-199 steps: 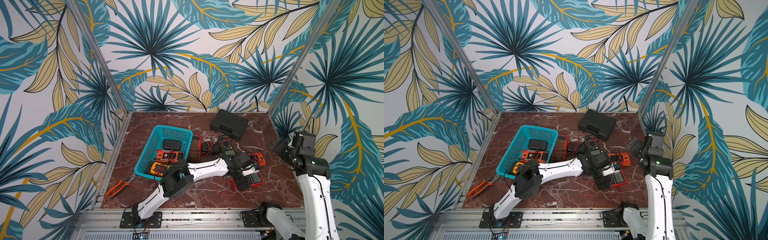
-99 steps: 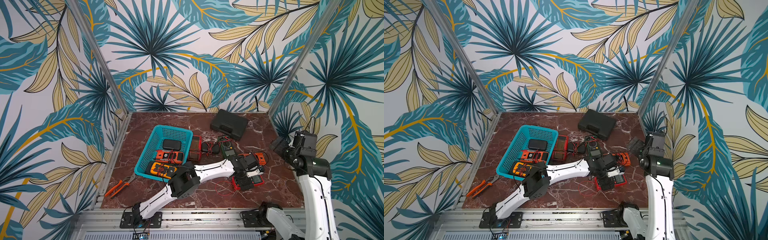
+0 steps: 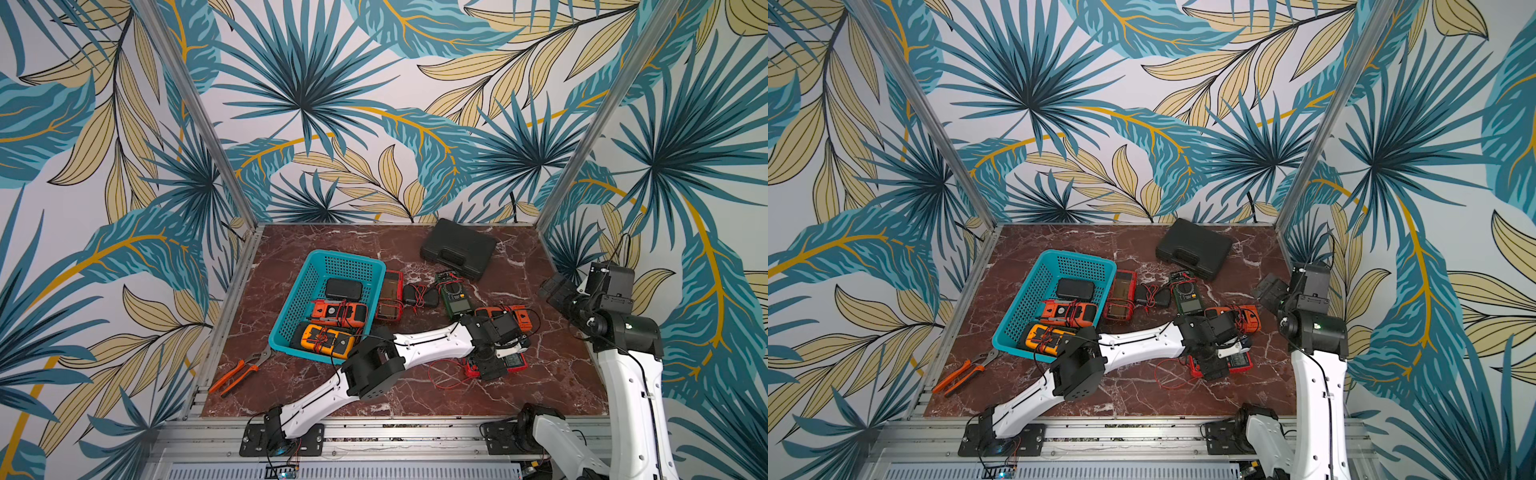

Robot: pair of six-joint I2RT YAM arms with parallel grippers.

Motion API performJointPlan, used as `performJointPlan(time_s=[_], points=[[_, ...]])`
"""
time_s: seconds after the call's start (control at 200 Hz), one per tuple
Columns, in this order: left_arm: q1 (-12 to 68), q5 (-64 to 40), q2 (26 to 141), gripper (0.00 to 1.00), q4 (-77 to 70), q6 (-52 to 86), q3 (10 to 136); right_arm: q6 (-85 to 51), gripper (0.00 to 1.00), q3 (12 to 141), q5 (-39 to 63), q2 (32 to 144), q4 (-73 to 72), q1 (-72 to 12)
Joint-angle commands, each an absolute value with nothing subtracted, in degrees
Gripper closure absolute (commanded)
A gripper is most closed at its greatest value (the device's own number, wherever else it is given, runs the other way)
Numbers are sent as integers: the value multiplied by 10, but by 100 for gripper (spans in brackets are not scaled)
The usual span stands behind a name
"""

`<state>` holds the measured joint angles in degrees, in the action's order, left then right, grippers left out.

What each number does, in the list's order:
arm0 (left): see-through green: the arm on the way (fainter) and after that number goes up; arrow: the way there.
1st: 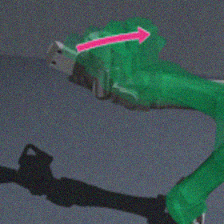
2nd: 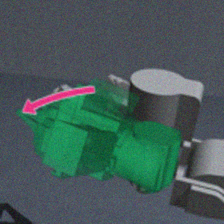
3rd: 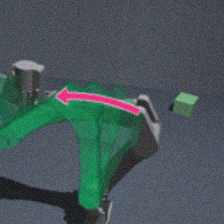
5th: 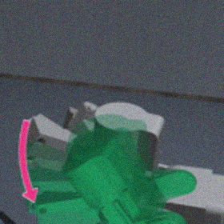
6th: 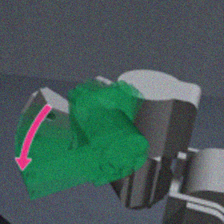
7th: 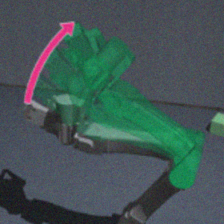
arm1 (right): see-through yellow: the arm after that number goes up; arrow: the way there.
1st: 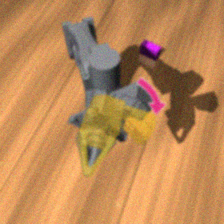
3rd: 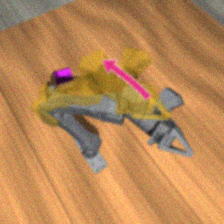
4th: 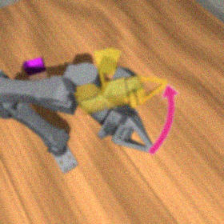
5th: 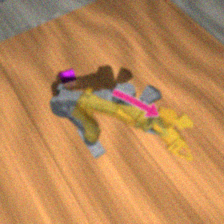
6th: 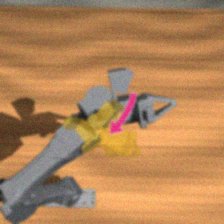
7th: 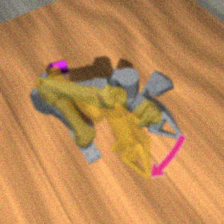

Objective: Put the multimeter into the basket
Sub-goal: Pick up the multimeter from the center of the board.

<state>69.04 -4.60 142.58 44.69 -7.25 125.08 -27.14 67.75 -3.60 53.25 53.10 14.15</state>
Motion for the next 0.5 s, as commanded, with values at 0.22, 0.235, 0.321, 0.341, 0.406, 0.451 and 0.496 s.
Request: performJointPlan(time_s=[0.22,0.235,0.321,0.341,0.406,0.451,0.496], points=[[681,74,1276,100,385,-74,1114,-265,1,679,-18,520,541,144],[682,77,1266,100,378,-72,1106,-265,0,681,-16,520,541,144],[679,102,1210,100,338,-51,1053,-263,0,695,-2,520,541,144],[678,108,1197,100,331,-43,1043,-262,1,698,1,521,541,144],[673,130,1161,100,317,-15,1015,-260,1,711,19,524,542,144],[669,151,1136,100,307,4,996,-259,0,718,30,526,542,144],[666,180,1112,100,296,27,978,-257,0,724,40,526,543,145]])
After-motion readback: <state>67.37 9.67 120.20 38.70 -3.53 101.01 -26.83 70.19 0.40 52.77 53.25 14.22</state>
